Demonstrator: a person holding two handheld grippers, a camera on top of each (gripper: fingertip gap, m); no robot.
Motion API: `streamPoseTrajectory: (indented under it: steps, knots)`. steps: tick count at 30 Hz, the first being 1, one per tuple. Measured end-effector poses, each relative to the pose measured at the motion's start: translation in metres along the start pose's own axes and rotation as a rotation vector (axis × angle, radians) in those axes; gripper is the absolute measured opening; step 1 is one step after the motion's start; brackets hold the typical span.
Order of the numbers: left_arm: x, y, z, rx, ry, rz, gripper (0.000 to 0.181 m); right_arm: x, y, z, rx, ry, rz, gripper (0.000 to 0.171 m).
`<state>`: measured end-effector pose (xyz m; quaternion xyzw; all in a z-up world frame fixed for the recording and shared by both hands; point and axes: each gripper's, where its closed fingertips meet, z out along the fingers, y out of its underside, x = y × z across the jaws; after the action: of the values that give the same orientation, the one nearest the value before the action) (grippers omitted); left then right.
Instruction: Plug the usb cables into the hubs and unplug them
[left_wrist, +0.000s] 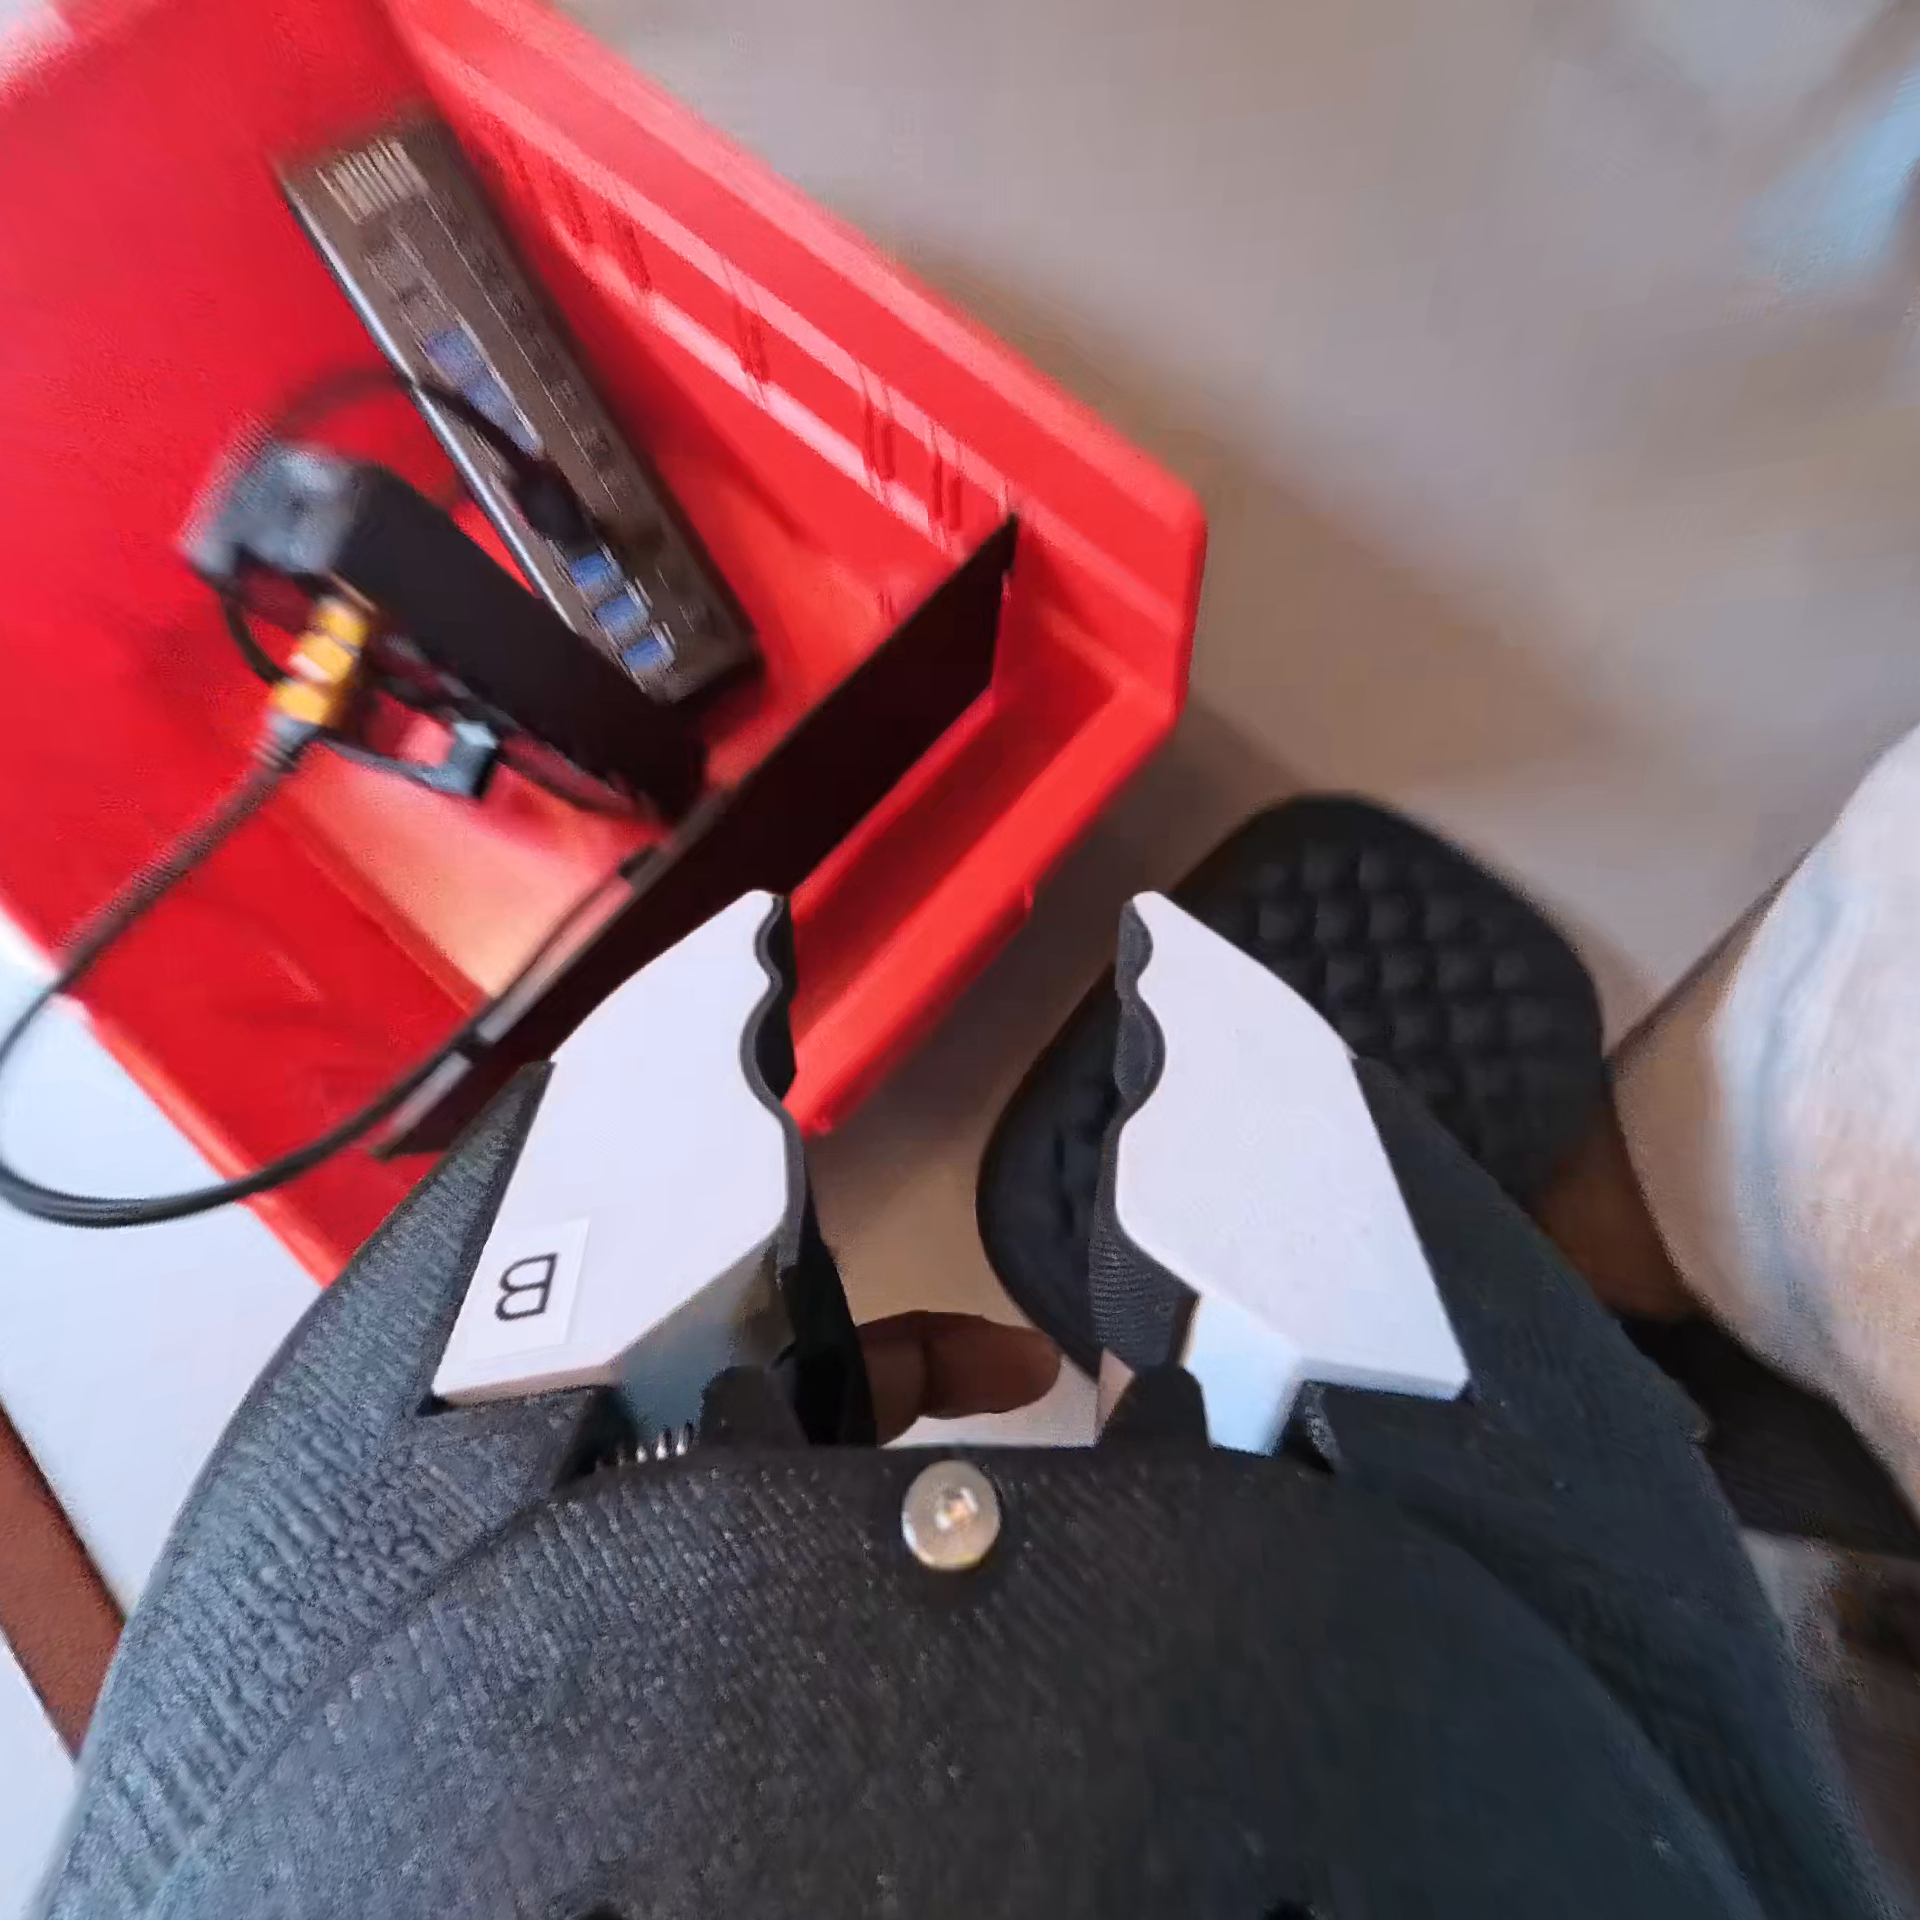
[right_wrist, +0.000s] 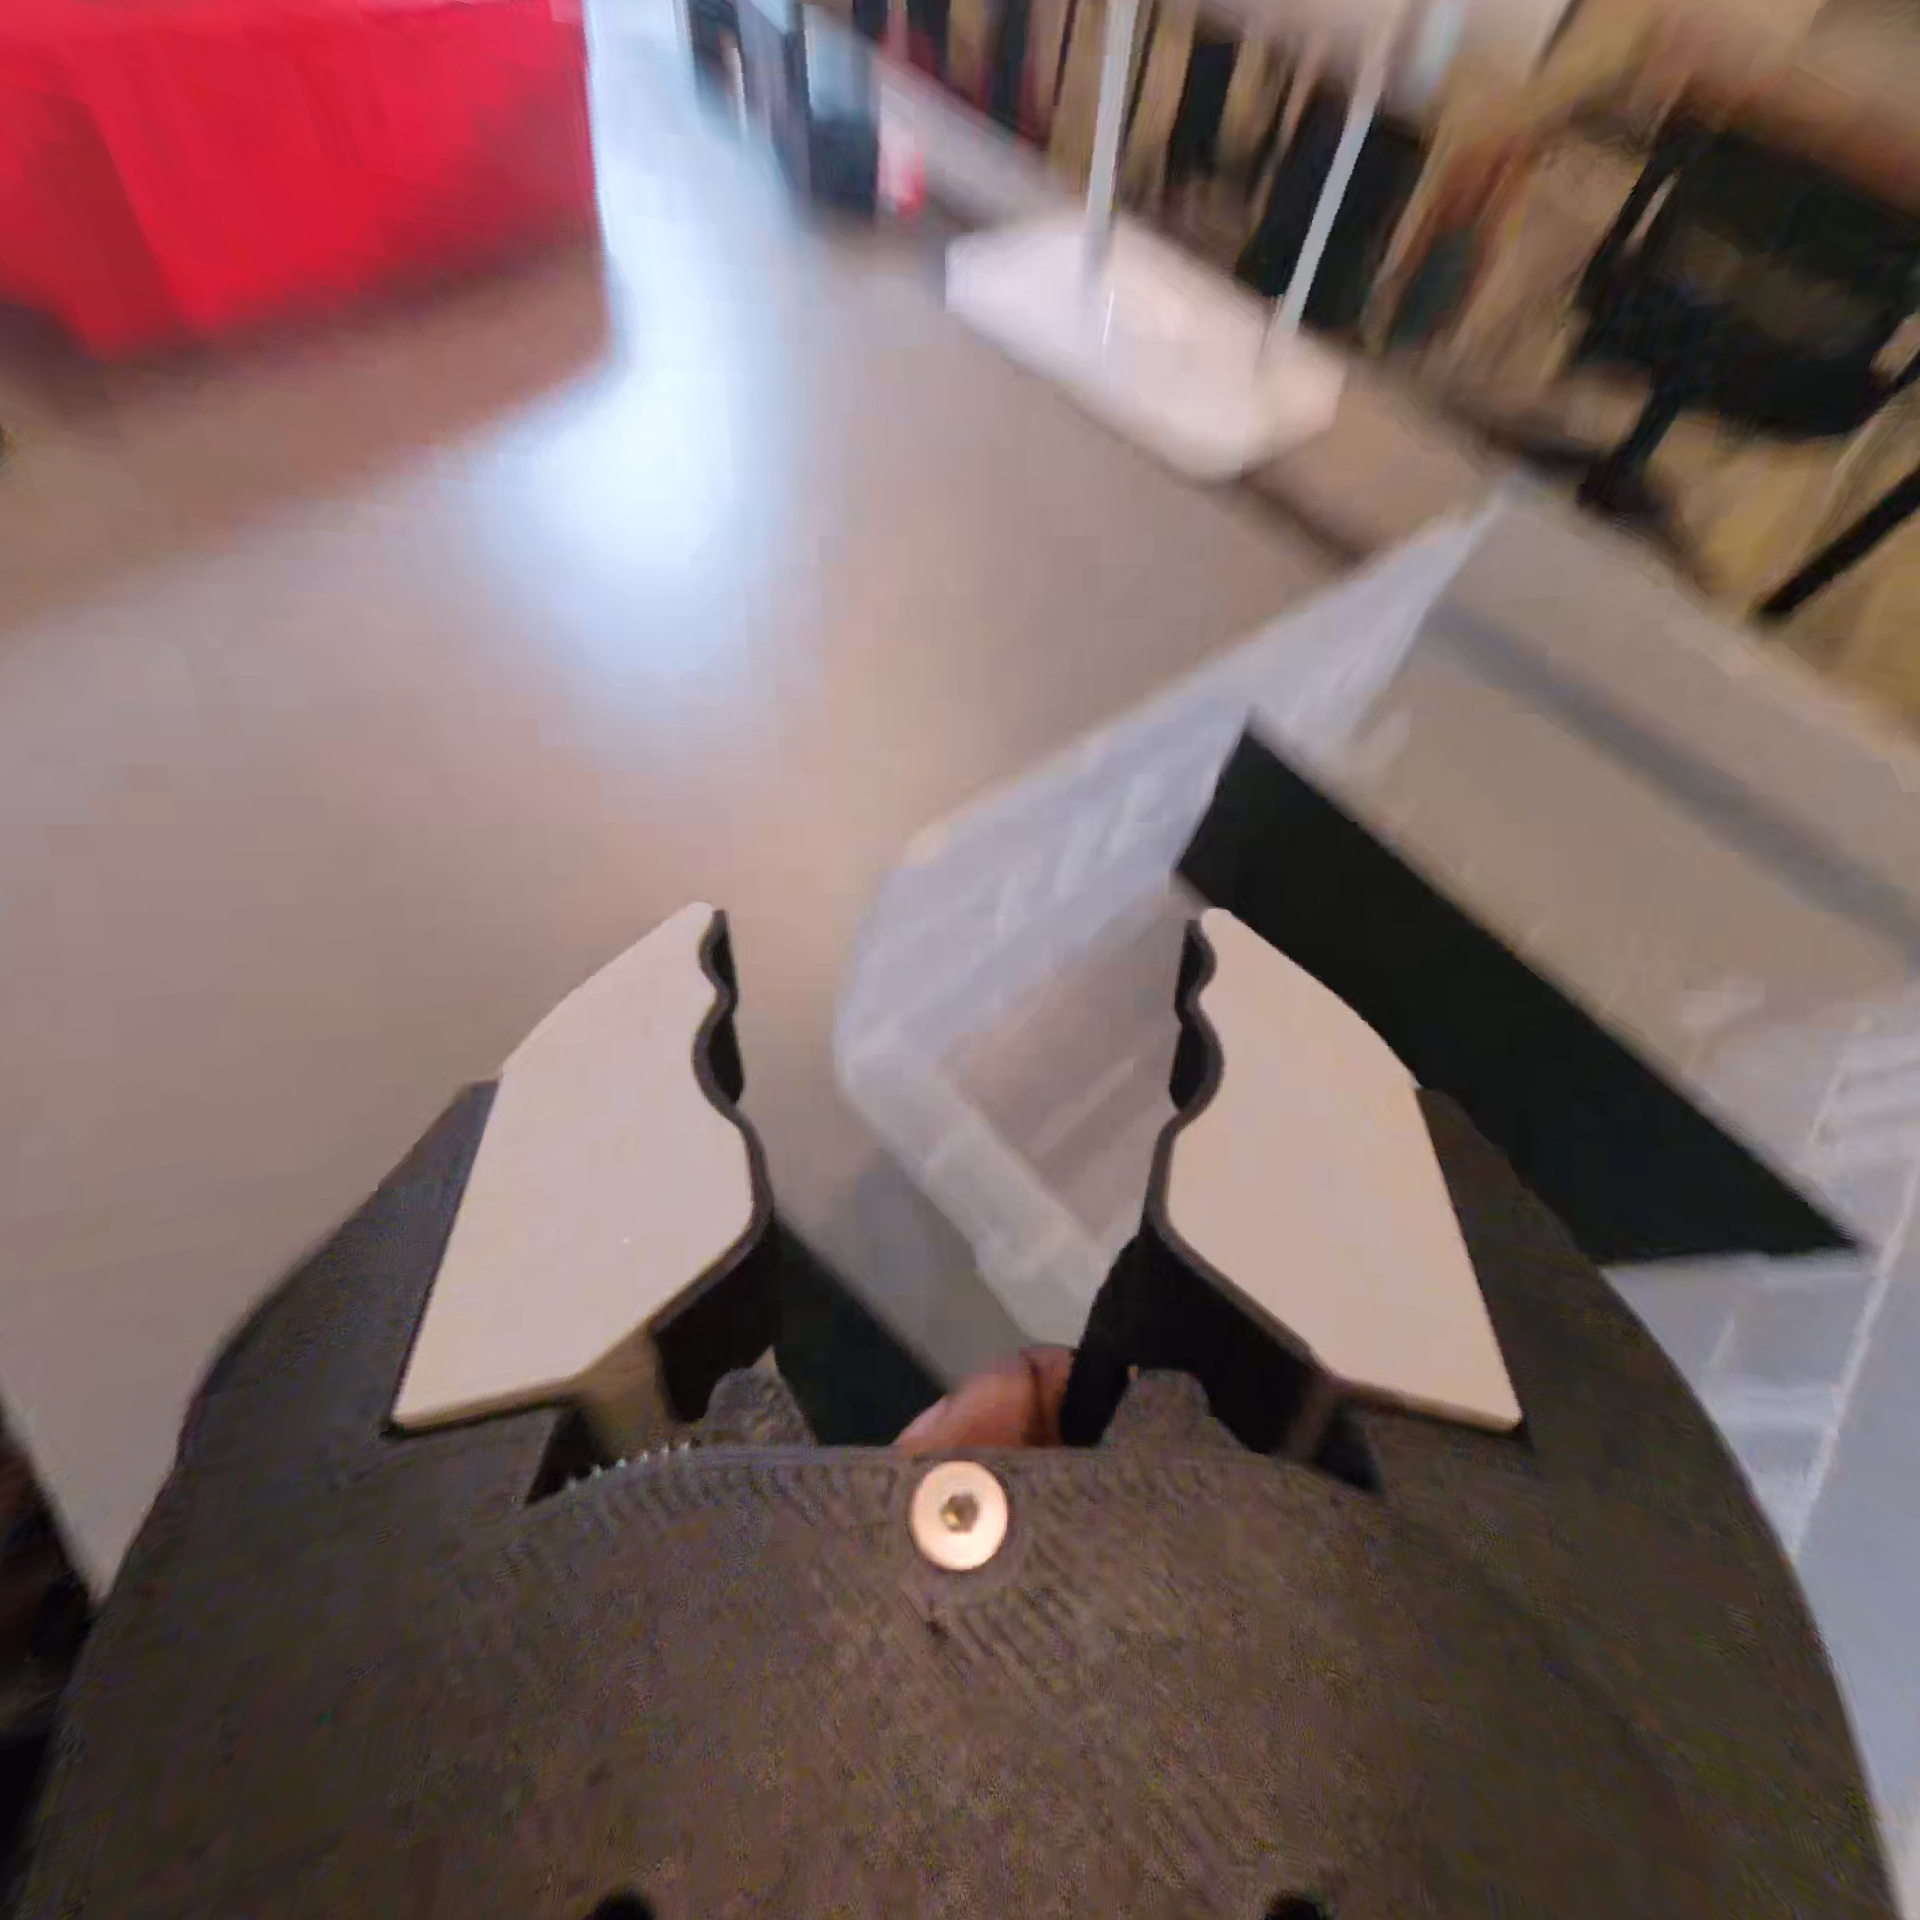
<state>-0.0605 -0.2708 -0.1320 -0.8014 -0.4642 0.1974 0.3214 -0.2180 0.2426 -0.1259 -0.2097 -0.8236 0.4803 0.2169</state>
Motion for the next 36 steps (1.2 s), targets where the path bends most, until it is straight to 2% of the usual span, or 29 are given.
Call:
streamPoseTrajectory:
  steps: [1, 3, 5, 7, 10, 13, 14, 16, 20, 26, 33, 36]
  knots:
    - [-0.004, -0.018, -0.006, 0.069, -0.032, -0.018, 0.063, -0.001, -0.025, -0.002, 0.144, 0.018, -0.003, 0.089]
    - [-0.018, -0.053, -0.014, 0.187, -0.109, -0.057, 0.076, -0.007, -0.074, -0.007, 0.438, 0.033, 0.003, 0.105]
    - [-0.035, -0.08, -0.014, 0.224, -0.194, -0.071, 0.084, -0.013, -0.109, -0.007, 0.658, 0.029, 0.022, 0.114]
    - [-0.05, -0.101, -0.001, 0.195, -0.255, -0.068, 0.088, -0.02, -0.129, 0.003, 0.784, 0.01, 0.045, 0.117]
    - [-0.065, -0.124, 0.033, 0.081, -0.282, -0.029, 0.089, -0.035, -0.141, 0.029, 0.881, -0.033, 0.063, 0.116]
    - [-0.1, -0.132, 0.071, -0.058, -0.346, -0.022, 0.08, -0.046, -0.139, 0.046, 0.93, -0.082, 0.093, 0.112]
    - [-0.107, -0.134, 0.084, -0.087, -0.32, -0.059, 0.079, -0.049, -0.137, 0.049, 0.925, -0.113, 0.115, 0.113]
    - [-0.114, -0.13, 0.11, -0.162, -0.228, -0.141, 0.079, -0.055, -0.136, 0.045, 0.929, -0.154, 0.111, 0.112]
    - [-0.133, -0.113, 0.145, -0.311, -0.23, -0.209, 0.079, -0.054, -0.137, 0.024, 1.017, -0.152, 0.099, 0.103]
    - [-0.148, -0.086, 0.168, -0.514, -0.328, -0.175, 0.074, -0.066, -0.135, 0.028, 1.002, -0.207, 0.099, 0.1]
    - [-0.142, -0.062, 0.189, -0.593, -0.224, -0.279, 0.061, -0.082, -0.132, 0.04, 0.943, -0.205, 0.016, 0.099]
    - [-0.144, -0.052, 0.194, -0.635, -0.236, -0.266, 0.066, -0.083, -0.13, 0.043, 0.926, -0.186, -0.01, 0.098]
